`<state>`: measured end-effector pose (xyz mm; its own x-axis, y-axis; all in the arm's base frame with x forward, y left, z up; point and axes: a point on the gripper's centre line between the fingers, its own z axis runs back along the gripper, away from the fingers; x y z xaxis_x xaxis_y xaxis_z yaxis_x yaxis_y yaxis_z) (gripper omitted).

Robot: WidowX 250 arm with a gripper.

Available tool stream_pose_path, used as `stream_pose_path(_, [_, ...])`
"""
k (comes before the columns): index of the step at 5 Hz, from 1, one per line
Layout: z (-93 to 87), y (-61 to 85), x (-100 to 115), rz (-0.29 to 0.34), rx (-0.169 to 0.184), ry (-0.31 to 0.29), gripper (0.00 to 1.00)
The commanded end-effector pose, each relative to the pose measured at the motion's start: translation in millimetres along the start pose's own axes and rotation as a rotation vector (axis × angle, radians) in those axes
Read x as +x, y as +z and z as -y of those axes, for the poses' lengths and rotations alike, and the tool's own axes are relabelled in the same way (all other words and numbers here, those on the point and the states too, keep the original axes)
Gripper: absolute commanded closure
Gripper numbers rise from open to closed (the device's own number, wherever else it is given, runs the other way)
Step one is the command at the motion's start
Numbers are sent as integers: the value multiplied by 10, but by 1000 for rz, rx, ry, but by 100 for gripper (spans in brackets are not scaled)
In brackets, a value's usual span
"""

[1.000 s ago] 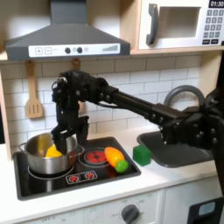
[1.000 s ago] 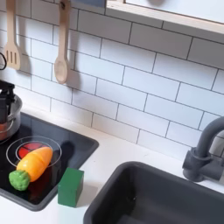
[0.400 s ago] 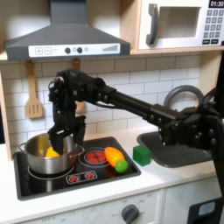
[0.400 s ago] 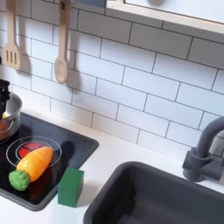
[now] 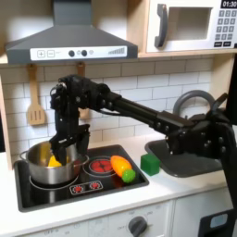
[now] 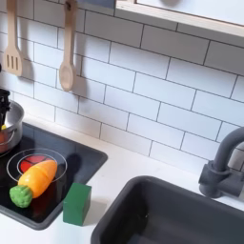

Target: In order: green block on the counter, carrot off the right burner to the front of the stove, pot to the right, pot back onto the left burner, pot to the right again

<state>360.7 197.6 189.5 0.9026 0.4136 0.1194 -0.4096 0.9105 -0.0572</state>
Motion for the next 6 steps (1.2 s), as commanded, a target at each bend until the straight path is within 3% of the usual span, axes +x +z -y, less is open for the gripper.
stream_pose_path(1, [-44,-8,62,1,-2,13,0])
stream_pose_path(6, [-85,22,172,1,2,40,0])
